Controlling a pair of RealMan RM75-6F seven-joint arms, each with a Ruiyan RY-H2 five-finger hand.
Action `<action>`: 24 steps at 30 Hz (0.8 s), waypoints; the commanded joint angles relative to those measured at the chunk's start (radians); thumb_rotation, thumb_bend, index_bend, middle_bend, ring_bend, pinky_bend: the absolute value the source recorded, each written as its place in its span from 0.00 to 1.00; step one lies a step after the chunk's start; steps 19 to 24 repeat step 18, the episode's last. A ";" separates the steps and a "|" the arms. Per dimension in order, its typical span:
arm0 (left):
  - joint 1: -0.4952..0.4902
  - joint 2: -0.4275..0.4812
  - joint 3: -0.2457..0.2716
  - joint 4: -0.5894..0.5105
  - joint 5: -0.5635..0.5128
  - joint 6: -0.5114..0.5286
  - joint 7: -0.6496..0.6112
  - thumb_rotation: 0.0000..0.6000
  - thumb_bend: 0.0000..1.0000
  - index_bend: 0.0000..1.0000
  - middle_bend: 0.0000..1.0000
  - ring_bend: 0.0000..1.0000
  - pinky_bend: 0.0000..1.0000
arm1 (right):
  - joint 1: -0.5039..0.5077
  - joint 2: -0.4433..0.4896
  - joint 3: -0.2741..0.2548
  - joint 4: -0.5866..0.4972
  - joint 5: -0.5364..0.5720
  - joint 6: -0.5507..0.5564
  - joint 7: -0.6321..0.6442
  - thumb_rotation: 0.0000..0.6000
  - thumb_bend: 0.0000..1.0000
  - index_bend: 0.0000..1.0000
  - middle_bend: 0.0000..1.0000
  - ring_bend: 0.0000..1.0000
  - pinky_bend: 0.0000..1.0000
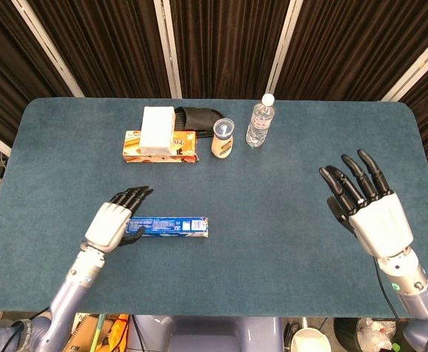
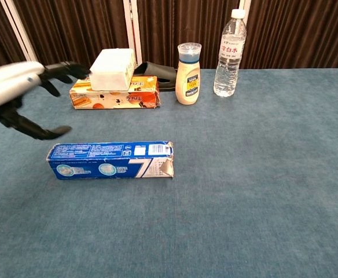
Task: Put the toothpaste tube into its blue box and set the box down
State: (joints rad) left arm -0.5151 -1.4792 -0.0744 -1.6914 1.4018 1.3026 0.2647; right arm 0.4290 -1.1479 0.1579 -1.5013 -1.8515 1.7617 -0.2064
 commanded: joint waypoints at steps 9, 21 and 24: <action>0.180 0.202 0.148 -0.020 0.259 0.258 -0.179 1.00 0.26 0.05 0.02 0.03 0.11 | -0.195 -0.009 -0.191 -0.113 0.172 -0.096 0.035 1.00 0.44 0.00 0.02 0.00 0.03; 0.305 0.253 0.228 0.107 0.311 0.385 -0.262 1.00 0.20 0.00 0.00 0.00 0.04 | -0.299 0.031 -0.261 -0.220 0.287 -0.140 0.035 1.00 0.44 0.00 0.00 0.00 0.00; 0.305 0.253 0.228 0.107 0.311 0.385 -0.262 1.00 0.20 0.00 0.00 0.00 0.04 | -0.299 0.031 -0.261 -0.220 0.287 -0.140 0.035 1.00 0.44 0.00 0.00 0.00 0.00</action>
